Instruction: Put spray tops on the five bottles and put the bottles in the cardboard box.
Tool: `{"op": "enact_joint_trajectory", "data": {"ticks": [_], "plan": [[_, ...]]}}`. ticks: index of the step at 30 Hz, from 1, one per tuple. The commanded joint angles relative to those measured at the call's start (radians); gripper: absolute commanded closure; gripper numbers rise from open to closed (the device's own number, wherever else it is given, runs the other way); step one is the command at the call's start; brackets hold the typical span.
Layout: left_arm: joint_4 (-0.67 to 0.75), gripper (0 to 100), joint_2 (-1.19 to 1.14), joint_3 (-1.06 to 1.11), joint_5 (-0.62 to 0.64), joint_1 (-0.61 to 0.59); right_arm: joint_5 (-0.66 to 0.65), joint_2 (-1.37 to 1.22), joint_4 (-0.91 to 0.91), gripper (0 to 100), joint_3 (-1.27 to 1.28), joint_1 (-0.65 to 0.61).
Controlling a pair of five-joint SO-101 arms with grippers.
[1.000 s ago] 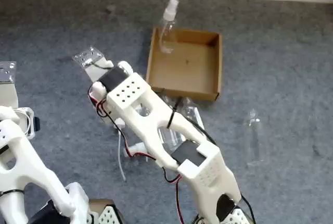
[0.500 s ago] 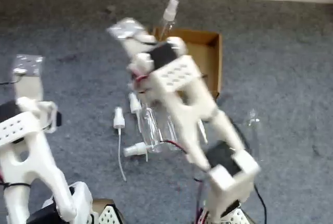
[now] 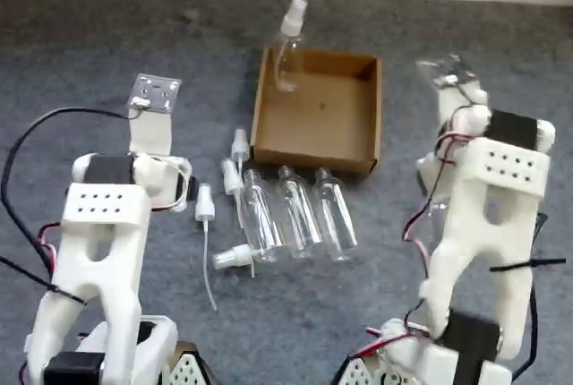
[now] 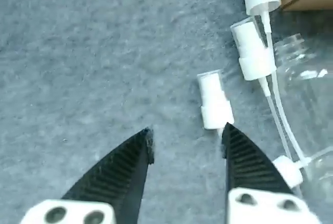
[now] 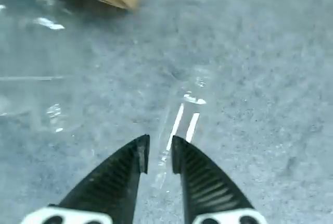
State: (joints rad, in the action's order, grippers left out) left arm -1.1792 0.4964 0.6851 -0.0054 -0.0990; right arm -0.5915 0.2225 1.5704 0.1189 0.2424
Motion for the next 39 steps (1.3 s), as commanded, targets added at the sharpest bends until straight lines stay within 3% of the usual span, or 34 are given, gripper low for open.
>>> {"op": "enact_joint_trajectory", "data": {"ticks": [1, 6, 15, 18, 21, 27, 36, 39], "plan": [[0.072, 82, -0.133, -0.038, 0.032, 0.048, -0.012, -0.084, -0.051, 89.9, -0.004, 0.036], [0.08, 82, -0.403, -0.15, 0.055, 0.062, -0.006, -0.185, -0.096, 89.7, -0.004, 0.044], [0.08, 82, -0.684, -0.332, 0.083, 0.09, -0.006, -0.2, -0.294, 89.7, 0.154, 0.054], [0.08, 89, -0.722, -0.34, 0.083, 0.084, -0.006, -0.199, -0.372, 89.7, 0.234, 0.054], [0.075, 98, -0.707, -0.334, 0.078, 0.085, -0.006, -0.2, -0.426, 89.7, 0.291, 0.054], [0.078, 99, -0.621, -0.3, 0.077, 0.082, -0.008, -0.2, -0.463, 99.7, 0.32, 0.056], [0.081, 98, -0.371, -0.137, 0.075, 0.074, -0.014, -0.194, -0.455, 98.9, 0.317, 0.124], [0.098, 98, -0.341, -0.104, 0.075, 0.074, -0.055, -0.189, -0.45, 93.7, 0.298, 0.154]]}}
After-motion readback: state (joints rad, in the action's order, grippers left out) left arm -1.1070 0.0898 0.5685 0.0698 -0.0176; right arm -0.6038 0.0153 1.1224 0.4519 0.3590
